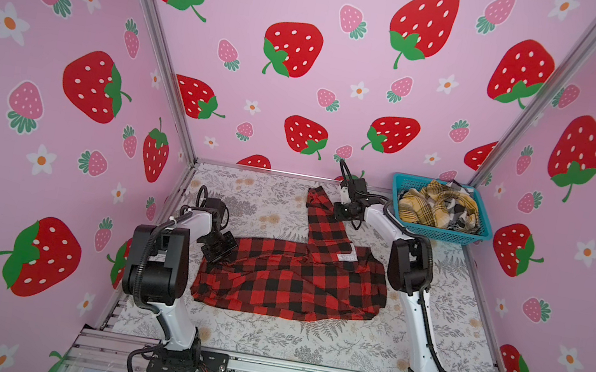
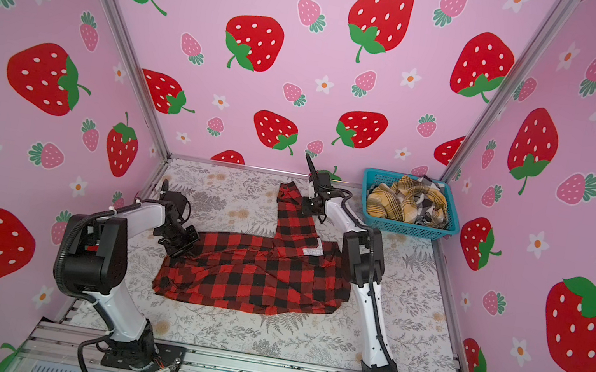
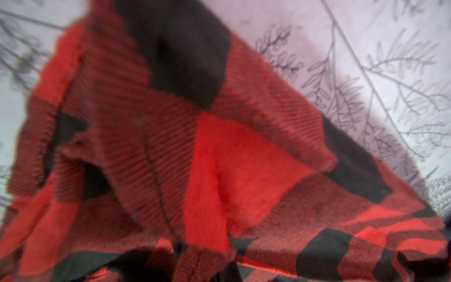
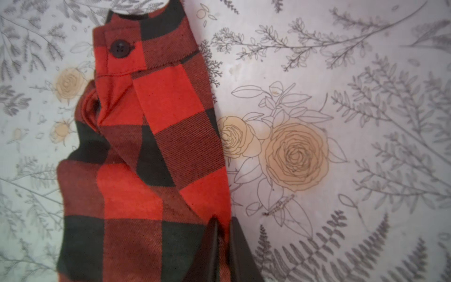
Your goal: Fold and stack the long sleeve shirts
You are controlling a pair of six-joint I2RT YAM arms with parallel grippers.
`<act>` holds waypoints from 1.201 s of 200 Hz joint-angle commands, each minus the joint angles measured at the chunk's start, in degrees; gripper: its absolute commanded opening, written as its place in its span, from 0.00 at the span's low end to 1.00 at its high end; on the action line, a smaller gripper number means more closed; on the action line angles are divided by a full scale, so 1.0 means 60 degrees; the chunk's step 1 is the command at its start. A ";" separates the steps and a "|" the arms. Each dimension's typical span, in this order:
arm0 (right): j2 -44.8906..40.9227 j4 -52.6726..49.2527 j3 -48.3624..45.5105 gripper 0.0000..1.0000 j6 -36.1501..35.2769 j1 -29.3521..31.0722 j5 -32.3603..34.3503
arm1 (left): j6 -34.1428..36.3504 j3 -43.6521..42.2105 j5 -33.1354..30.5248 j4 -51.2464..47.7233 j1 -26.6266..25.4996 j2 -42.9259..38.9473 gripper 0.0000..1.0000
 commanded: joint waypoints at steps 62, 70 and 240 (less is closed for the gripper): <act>-0.3099 0.0354 -0.1058 0.00 -0.0898 0.1330 0.0207 | -0.0212 0.0942 -0.0201 -0.1004 -0.0413 -0.2277 0.41; -0.3549 0.0504 -0.1537 0.00 -0.1030 0.1643 0.0450 | -0.0282 0.0957 -0.0184 -0.1039 -0.0476 -0.2559 0.44; -1.0075 0.1321 -1.0936 0.65 0.4382 0.3587 0.2804 | -0.2529 -0.0692 0.0340 0.0749 -0.3717 -0.3127 0.60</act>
